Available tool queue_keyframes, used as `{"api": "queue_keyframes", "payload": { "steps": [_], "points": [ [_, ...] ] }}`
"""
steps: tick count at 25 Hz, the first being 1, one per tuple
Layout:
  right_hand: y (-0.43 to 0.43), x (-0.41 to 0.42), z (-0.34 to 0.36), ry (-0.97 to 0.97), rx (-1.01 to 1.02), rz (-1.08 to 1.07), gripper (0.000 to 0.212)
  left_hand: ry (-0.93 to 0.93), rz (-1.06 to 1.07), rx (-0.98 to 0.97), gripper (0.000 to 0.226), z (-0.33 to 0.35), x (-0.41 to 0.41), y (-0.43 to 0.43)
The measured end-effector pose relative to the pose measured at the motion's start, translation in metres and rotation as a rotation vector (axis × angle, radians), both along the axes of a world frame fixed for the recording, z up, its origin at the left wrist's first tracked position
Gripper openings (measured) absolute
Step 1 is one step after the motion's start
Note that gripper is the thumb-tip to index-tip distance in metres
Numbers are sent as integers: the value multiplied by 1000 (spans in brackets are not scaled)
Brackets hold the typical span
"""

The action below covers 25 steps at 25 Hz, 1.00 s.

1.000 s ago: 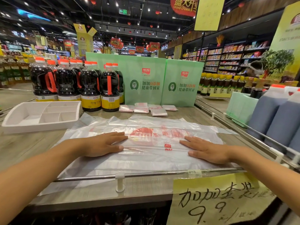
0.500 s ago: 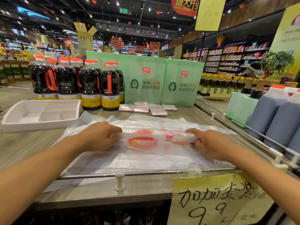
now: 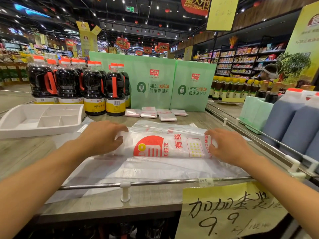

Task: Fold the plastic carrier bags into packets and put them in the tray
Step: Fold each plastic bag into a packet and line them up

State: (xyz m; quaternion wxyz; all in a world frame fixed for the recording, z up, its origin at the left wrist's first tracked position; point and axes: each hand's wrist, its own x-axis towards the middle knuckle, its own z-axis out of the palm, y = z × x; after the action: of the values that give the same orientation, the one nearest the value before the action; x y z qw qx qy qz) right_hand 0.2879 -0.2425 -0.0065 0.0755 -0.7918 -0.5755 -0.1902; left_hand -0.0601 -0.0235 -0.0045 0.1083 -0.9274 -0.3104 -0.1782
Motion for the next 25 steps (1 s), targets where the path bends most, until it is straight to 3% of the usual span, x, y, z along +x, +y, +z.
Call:
{"api": "queue_keyframes", "payload": {
  "steps": [3, 8, 14, 19, 25],
  "points": [
    [1, 3, -4, -19, -115, -25, 49, 118, 11, 80, 39, -9, 7, 6],
    [3, 5, -13, 64, -294, 27, 46, 148, -78, -350, 71, -27, 8, 14],
    [23, -23, -10, 265, -389, 302, 52, 221, -135, -477, 68, -33, 23, 2],
    [49, -44, -19, 365, -464, 320, 61, 266, -107, -460, 69, -38, 28, 3],
    [44, -31, -22, 315, -572, 160, 68, 280, 61, -521, 122, -39, 9, 29]
  ]
}}
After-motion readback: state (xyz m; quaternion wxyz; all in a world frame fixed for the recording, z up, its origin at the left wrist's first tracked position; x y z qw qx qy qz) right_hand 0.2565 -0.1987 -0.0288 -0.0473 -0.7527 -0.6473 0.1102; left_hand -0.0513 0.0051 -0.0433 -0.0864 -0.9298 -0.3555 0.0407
